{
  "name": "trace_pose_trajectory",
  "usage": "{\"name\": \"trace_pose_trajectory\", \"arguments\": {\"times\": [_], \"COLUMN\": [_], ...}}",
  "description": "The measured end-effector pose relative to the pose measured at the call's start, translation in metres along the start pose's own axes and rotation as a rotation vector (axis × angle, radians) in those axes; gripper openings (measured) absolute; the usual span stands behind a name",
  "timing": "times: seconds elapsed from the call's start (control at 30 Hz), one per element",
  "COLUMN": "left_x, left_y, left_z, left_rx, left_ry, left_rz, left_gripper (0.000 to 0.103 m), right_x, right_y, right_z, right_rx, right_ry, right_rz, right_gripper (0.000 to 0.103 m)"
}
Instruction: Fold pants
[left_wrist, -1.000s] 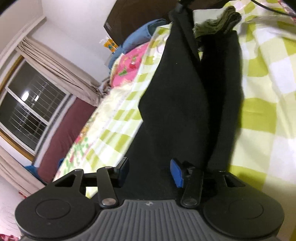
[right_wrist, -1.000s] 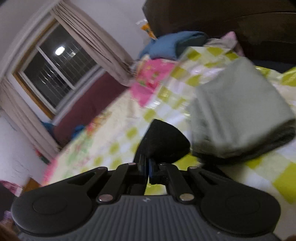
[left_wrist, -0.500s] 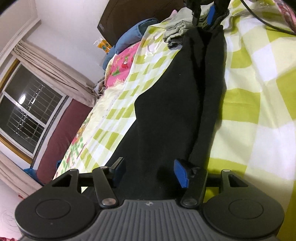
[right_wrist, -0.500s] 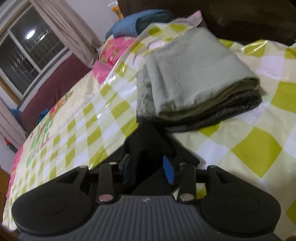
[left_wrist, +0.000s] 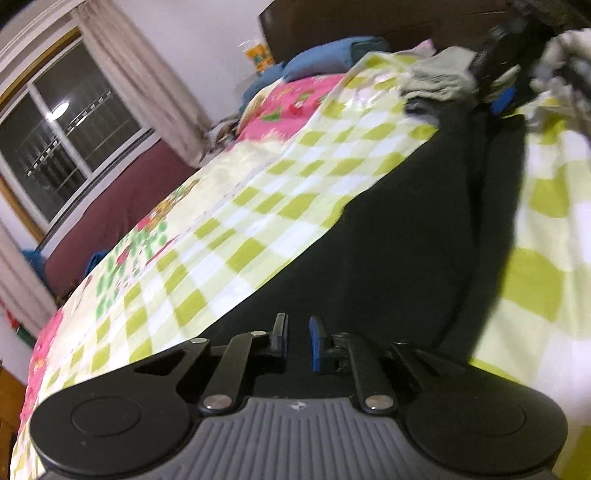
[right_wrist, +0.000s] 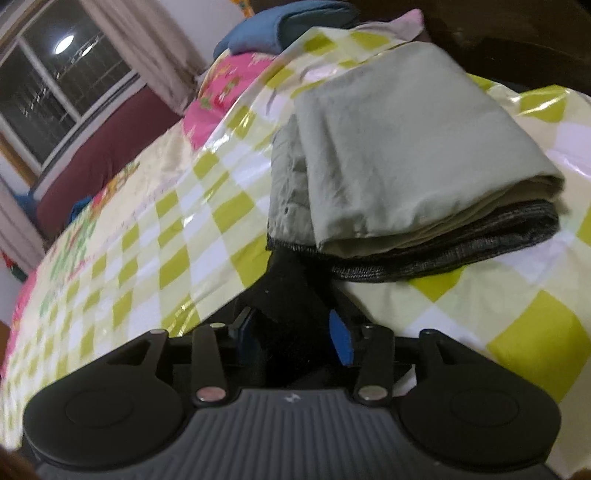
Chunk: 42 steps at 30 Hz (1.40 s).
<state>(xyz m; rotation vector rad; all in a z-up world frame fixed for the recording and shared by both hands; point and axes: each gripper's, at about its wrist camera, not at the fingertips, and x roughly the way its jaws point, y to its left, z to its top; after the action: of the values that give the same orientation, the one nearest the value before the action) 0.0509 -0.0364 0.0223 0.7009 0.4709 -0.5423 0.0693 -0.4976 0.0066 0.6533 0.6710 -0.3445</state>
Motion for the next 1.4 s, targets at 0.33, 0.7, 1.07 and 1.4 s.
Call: {"name": "trace_pose_trajectory", "arguments": {"times": [0.33,0.7,1.07,1.4], "left_x": [-0.003,-0.02,-0.012,-0.004], "left_y": [-0.031,-0.008,-0.049,-0.049], "left_z": [0.003,0.011,-0.004,-0.003], "left_rx": [0.105,0.072,0.16,0.145], "left_ry": [-0.012,-0.046,-0.007,0.014], "left_rz": [-0.037,0.012,-0.038,-0.038], "left_gripper": [0.044,0.055,0.064,0.067], "right_x": [-0.028,-0.139,-0.073,0.005], "right_y": [0.016,0.047,-0.009,-0.013], "right_z": [0.018,0.036,-0.023,-0.014], "right_rx": [-0.092,-0.171,-0.055,0.169], "right_ry": [-0.012,-0.253,-0.033,0.027], "right_rz": [0.109,0.345,0.092,0.082], "right_gripper": [0.005,0.004,0.022,0.031]}}
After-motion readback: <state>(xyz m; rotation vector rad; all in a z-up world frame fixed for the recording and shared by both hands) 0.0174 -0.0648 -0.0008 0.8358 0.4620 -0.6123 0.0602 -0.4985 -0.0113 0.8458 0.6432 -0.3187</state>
